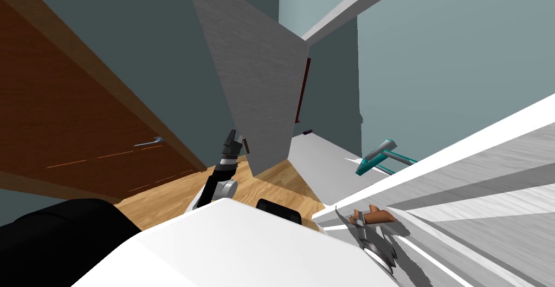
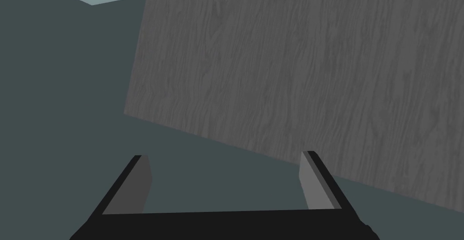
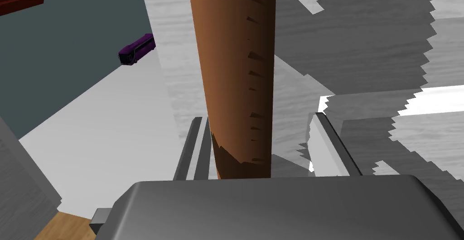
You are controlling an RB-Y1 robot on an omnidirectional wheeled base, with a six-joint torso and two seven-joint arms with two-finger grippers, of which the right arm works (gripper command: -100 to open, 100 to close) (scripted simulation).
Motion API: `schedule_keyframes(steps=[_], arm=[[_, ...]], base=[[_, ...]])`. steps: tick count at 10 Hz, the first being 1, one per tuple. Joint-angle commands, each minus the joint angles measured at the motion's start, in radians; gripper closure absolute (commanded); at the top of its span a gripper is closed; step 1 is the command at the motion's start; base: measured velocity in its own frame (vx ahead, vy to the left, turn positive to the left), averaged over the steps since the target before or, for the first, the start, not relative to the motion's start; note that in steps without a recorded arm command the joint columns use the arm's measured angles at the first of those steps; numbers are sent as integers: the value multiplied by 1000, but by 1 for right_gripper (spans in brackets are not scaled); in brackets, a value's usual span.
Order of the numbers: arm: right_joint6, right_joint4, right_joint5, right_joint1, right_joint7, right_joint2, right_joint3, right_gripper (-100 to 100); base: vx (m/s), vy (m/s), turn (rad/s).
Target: Pull the door open
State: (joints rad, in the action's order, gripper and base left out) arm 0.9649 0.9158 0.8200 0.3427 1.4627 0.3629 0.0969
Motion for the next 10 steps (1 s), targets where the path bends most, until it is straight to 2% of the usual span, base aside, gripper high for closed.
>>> schedule_keyframes(steps=[1, 5, 7, 8, 9, 10], arm=[[3, 6, -14, 18, 11, 18, 15, 100], [10, 40, -68, 31, 41, 55, 85, 100], [12, 52, -88, 36, 52, 68, 110, 100], [4, 50, -80, 37, 47, 63, 102, 100], [14, 56, -96, 45, 56, 70, 126, 100], [20, 60, -103, 49, 60, 74, 137, 100]], base=[[-204, 24, 89], [-213, 25, 101], [-206, 5, 90], [-90, -2, 31], [-160, -25, 63], [-220, -30, 67]])
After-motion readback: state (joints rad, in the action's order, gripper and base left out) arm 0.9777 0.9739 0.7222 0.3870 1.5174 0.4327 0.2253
